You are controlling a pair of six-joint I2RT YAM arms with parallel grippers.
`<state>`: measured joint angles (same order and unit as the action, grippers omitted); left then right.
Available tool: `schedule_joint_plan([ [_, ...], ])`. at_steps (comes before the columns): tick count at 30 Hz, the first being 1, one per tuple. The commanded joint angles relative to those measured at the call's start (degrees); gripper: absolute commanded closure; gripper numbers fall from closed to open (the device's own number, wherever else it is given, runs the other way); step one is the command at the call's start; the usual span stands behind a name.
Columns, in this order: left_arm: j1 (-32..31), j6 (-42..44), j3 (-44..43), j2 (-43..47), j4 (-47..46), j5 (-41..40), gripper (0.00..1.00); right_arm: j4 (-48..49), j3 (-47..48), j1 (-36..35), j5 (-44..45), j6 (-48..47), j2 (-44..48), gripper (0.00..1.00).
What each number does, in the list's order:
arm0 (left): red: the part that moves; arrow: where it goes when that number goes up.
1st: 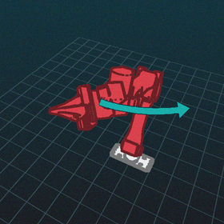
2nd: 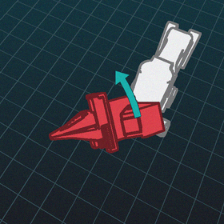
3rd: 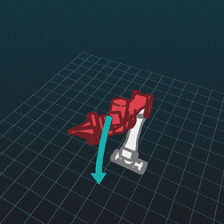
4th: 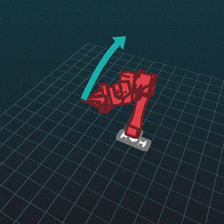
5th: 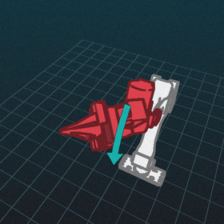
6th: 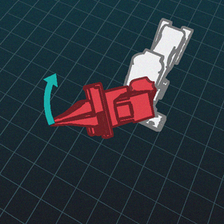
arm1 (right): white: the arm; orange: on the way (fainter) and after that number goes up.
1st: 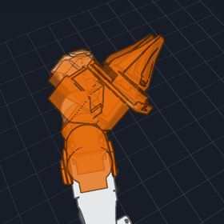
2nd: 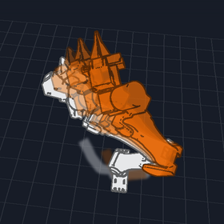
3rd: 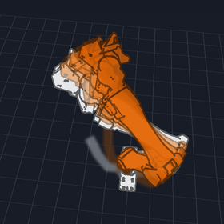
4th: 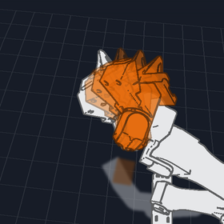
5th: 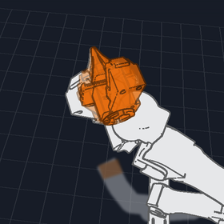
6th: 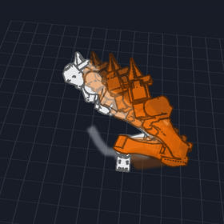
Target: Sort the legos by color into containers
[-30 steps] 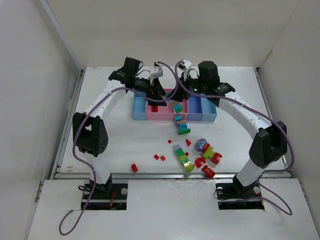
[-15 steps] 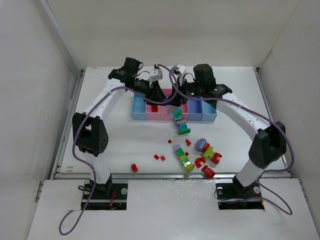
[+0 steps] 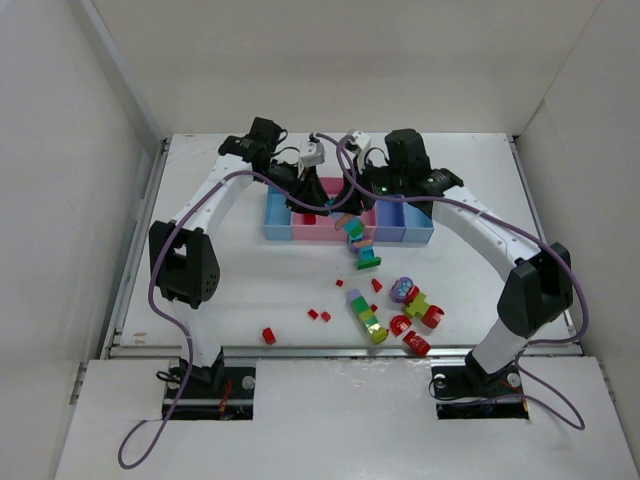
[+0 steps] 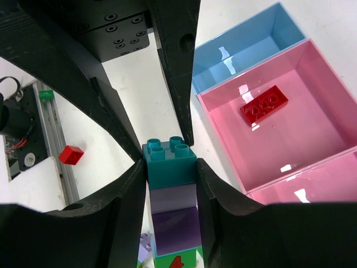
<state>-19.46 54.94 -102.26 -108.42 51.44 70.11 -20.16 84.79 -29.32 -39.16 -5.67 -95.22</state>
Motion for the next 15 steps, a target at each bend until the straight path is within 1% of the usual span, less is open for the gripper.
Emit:
schedule_joint_plan([
  [1,-0.57,1.40,-2.77,0.23,2.70,2.93,0.72,2.32,1.25,-0.56,-0.57,-0.92,3.11,1.00],
  [4,-0.58,1.40,-2.77,0.23,2.70,3.46,0.74,2.32,1.77,-1.08,-1.09,-0.92,3.11,1.00],
  [5,-0.58,1.40,-2.77,0.23,2.70,4.15,0.76,2.32,1.78,-1.09,-1.10,-0.92,2.59,1.00],
  [6,-0.58,0.88,-2.77,0.23,2.70,4.16,0.82,2.32,1.78,-1.09,-1.10,-0.92,2.58,1.00],
  [9,-0.58,0.87,-2.77,0.23,2.70,4.16,0.92,2.32,1.78,-1.09,-1.71,-0.92,2.58,1.00],
  [10,-0.58,0.87,-2.77,0.23,2.70,4.16,1.00,2.32,1.78,-1.09,-1.71,-0.92,2.58,1.00],
  [15,-0.58,0.35,-2.77,0.23,2.70,4.69,1.00,2.32,2.30,-1.09,-1.71,-0.92,1.45,1.00],
])
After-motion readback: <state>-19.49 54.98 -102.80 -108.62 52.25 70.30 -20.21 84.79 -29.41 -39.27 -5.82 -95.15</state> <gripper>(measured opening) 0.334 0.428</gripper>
